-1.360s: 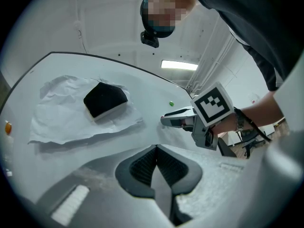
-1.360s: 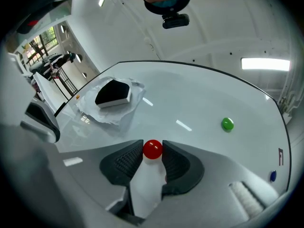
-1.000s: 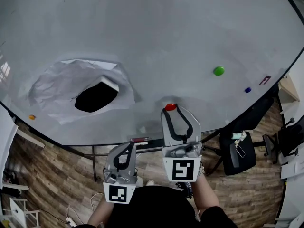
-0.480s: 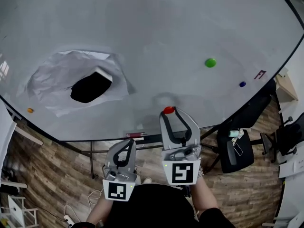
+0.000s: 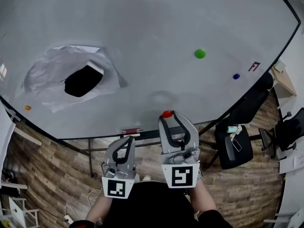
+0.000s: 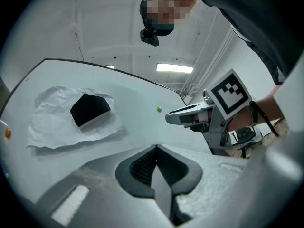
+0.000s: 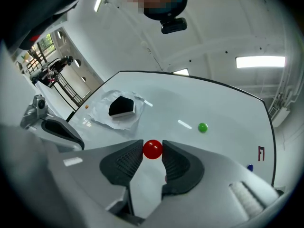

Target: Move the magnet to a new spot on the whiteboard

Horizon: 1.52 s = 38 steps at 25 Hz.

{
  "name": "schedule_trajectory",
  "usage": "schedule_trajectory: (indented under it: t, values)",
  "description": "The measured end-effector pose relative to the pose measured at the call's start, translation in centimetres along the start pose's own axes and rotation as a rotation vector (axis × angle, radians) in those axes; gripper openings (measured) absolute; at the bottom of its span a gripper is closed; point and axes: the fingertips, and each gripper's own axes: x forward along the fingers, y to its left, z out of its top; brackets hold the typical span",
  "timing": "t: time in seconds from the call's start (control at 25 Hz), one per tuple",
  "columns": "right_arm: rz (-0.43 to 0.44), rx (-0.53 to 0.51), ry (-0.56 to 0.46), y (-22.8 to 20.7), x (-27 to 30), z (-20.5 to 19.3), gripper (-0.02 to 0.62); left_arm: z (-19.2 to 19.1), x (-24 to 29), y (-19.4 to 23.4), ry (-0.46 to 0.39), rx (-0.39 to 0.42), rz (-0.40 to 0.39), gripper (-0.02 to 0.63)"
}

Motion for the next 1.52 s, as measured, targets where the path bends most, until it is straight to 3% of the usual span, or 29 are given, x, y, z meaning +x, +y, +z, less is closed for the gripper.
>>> schedule_trajectory:
  t: [0.96, 1.52]
  values:
    - [-0.031, 0.051, 0.056, 0.2, -4.0, -2.1, 0.127, 0.7, 0.2, 1.4, -0.003, 0.022, 0.011, 0.002]
    - [-0.006, 0.064, 0.074, 1.8, -4.9, -3.1, 0.127, 0.6, -0.6, 2.2, 0.004, 0.017, 0.024, 0.002]
